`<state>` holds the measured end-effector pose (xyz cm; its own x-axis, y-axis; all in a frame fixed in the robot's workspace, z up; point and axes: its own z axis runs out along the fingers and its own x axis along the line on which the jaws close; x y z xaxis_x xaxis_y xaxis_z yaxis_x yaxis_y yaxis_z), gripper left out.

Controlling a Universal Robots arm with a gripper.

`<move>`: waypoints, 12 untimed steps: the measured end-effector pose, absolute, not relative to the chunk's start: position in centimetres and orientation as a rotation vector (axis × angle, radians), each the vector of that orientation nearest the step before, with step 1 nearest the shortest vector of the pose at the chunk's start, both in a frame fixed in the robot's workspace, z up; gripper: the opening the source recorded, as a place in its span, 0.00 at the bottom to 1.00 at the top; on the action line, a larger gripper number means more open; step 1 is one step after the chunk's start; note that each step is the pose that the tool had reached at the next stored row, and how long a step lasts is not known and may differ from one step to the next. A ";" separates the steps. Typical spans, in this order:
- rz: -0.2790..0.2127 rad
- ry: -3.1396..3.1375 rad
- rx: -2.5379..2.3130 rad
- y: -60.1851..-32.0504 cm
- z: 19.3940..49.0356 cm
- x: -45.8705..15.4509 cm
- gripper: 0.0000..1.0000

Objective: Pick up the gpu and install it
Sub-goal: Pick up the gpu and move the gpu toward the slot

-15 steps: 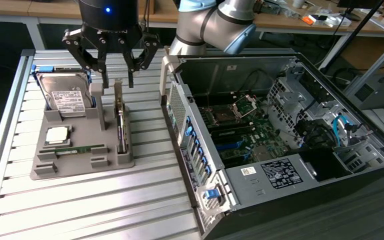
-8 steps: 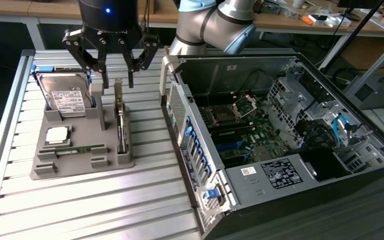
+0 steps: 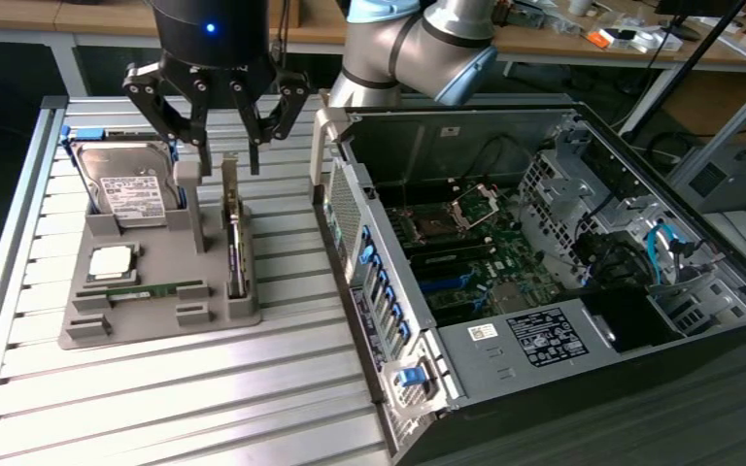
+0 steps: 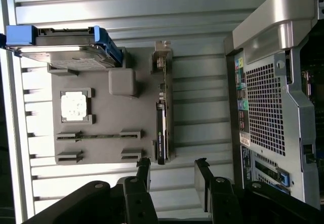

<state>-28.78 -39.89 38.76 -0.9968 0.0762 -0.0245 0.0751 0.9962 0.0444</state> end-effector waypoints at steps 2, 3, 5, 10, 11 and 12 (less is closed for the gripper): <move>0.068 3.112 0.118 -39.9 38.6 -28.8 0.48; 0.068 3.112 0.118 -39.9 38.6 -28.8 0.48; 0.068 3.113 0.118 -39.9 38.5 -28.8 0.48; 0.068 3.112 0.118 -39.9 38.2 -28.8 0.48; 0.068 3.112 0.118 -39.9 38.2 -28.8 0.48; 0.068 3.112 0.118 -39.9 38.1 -28.8 0.48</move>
